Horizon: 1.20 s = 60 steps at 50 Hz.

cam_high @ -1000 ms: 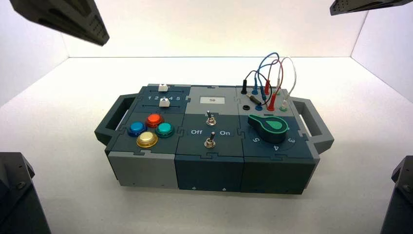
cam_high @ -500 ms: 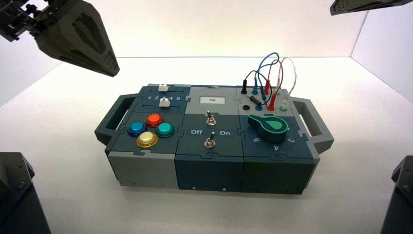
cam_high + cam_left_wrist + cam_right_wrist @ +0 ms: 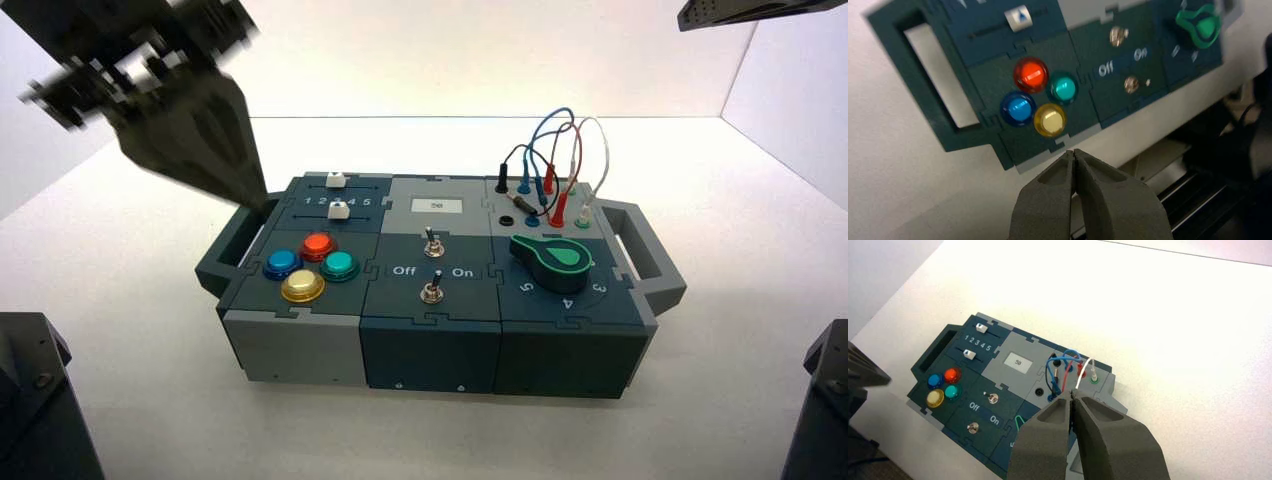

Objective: Push the yellow button with the left gripper.

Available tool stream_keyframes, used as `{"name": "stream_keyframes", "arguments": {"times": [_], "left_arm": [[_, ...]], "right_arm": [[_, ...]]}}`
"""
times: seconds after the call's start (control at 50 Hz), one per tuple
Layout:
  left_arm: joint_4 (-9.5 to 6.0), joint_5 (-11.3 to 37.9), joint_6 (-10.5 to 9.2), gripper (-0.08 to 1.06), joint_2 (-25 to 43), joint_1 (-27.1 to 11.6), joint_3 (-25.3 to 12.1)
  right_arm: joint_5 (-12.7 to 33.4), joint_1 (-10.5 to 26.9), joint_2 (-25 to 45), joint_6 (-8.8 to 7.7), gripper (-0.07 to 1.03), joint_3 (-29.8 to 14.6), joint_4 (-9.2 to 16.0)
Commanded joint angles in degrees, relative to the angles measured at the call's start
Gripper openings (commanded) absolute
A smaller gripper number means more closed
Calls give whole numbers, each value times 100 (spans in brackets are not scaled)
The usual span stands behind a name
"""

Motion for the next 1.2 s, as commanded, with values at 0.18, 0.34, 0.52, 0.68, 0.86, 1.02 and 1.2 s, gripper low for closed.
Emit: {"name": "stream_keyframes", "arguments": {"times": [0.18, 0.34, 0.52, 0.68, 0.86, 1.02, 1.2], "left_arm": [[-18, -316, 0, -3, 809, -448, -272], [18, -431, 105, -3, 1116, -448, -290], [53, -422, 149, -3, 1257, -448, -290], [149, -448, 220, -3, 1441, -448, -316], [176, -536, 308, -3, 1626, -448, -325], [176, -598, 343, -3, 1696, -448, -352], [193, -659, 378, -3, 1696, -448, -404]], "right_arm": [[-62, -9, -26, 9, -2, -114, -18], [-70, -18, -97, 9, -2, -114, -35], [-79, -123, -97, 9, -2, -123, -53], [-79, -255, -97, 9, -2, -114, -53], [-79, -246, -97, 9, -2, -114, -53], [-79, -246, -97, 9, -2, -114, -53], [-79, -246, -97, 9, -2, -114, -53]]}}
